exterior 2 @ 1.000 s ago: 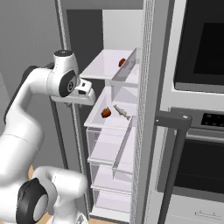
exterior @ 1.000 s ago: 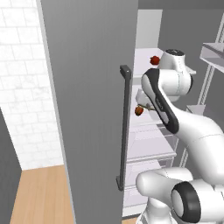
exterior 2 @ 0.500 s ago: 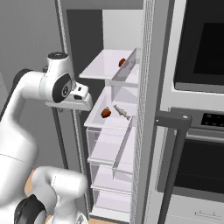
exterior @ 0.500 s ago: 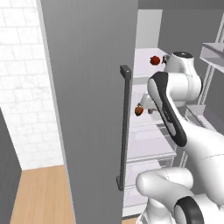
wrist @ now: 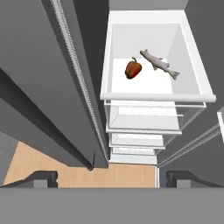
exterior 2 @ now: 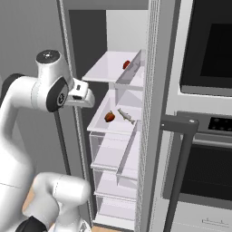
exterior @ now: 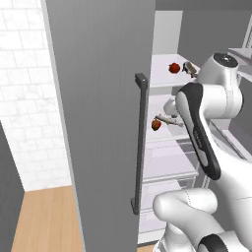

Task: Place one bell pepper and one fish in each tupperware on the nearby counter, to pack two identical lunches.

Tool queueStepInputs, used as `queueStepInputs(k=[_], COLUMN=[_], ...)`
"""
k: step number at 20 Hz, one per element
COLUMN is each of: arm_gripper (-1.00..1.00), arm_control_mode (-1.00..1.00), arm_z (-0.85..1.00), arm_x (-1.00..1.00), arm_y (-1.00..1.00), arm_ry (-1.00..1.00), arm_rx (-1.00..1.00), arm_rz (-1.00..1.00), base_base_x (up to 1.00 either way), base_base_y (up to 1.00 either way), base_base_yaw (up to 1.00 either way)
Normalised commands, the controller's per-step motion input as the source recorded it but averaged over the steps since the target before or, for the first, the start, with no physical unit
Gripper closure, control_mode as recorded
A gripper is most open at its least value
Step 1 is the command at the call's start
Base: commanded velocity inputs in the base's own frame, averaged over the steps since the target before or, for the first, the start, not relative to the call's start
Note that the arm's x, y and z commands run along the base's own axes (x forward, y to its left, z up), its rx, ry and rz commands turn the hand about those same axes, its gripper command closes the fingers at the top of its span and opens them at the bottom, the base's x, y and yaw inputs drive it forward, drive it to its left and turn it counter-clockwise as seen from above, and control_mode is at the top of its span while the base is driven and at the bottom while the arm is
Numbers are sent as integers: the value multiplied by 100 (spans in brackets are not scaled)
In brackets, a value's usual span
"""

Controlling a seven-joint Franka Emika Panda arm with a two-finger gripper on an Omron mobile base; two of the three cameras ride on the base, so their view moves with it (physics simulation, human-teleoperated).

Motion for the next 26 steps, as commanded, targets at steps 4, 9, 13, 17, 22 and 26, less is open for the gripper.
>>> queueStepInputs(k=[4,9,13,17,22,26], arm_gripper=[-100,-100,-100,-100,-100,-100], arm_control_mode=[-100,-100,-100,-100,-100,-100], arm_z=[36,27,34,47,36,1], arm_x=[0,5,12,14,16,41], arm_y=[-27,-22,-5,-21,-36,-20], arm_ry=[-20,-16,-5,0,0,0], arm_rx=[-2,-6,-8,-5,-2,-1], arm_rz=[0,-2,-7,-9,-5,-9], base_base_x=[0,0,0,0,0,0], base_base_y=[0,0,0,0,0,0], base_base_yaw=[0,0,0,0,0,0])
